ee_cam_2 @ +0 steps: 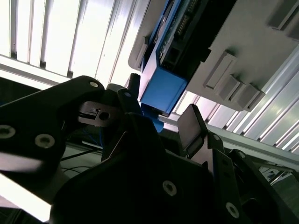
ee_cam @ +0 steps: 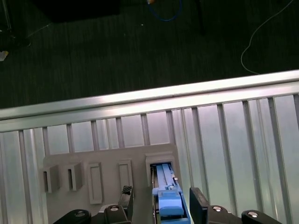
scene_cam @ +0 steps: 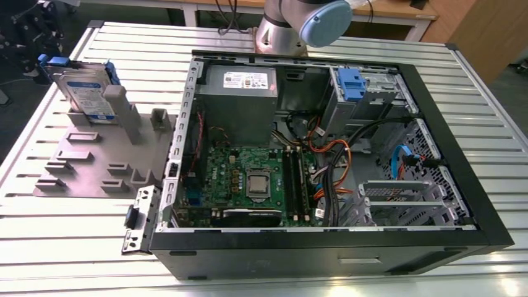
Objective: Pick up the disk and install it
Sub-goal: 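Pick up the disk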
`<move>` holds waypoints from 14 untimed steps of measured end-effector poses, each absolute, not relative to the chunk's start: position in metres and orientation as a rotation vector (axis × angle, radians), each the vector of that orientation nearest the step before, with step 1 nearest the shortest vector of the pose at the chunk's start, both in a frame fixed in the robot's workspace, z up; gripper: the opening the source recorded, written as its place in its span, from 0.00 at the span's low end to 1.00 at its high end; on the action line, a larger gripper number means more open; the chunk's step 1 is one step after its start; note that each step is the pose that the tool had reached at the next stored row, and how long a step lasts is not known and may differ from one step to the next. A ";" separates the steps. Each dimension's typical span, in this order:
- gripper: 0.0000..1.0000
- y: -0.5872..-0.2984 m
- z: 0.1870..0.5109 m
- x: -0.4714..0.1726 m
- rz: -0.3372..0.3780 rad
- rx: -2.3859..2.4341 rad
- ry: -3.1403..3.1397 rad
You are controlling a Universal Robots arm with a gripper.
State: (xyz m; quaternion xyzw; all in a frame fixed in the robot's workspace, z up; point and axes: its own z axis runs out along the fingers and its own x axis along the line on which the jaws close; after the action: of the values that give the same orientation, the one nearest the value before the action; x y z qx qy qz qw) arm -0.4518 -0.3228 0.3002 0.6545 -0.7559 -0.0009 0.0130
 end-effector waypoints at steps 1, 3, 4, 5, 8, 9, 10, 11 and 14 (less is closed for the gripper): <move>0.59 -0.323 0.300 -0.451 -0.003 2.039 -2.355; 0.59 -0.322 0.299 -0.449 -0.003 2.039 -2.355; 0.59 -0.321 0.299 -0.449 -0.003 2.039 -2.355; 0.59 -0.321 0.299 -0.448 -0.003 2.039 -2.355; 0.59 -0.321 0.298 -0.445 -0.001 2.039 -2.355; 0.59 -0.321 0.297 -0.444 0.000 2.040 -2.353; 0.59 -0.321 0.296 -0.444 0.000 2.046 -2.348; 0.59 -0.321 0.295 -0.443 0.000 2.058 -2.338; 0.59 -0.321 0.294 -0.443 0.004 2.092 -2.310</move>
State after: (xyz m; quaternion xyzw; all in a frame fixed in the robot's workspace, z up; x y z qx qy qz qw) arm -0.4433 -0.3206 0.2939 0.6711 -0.7412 0.0012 0.0125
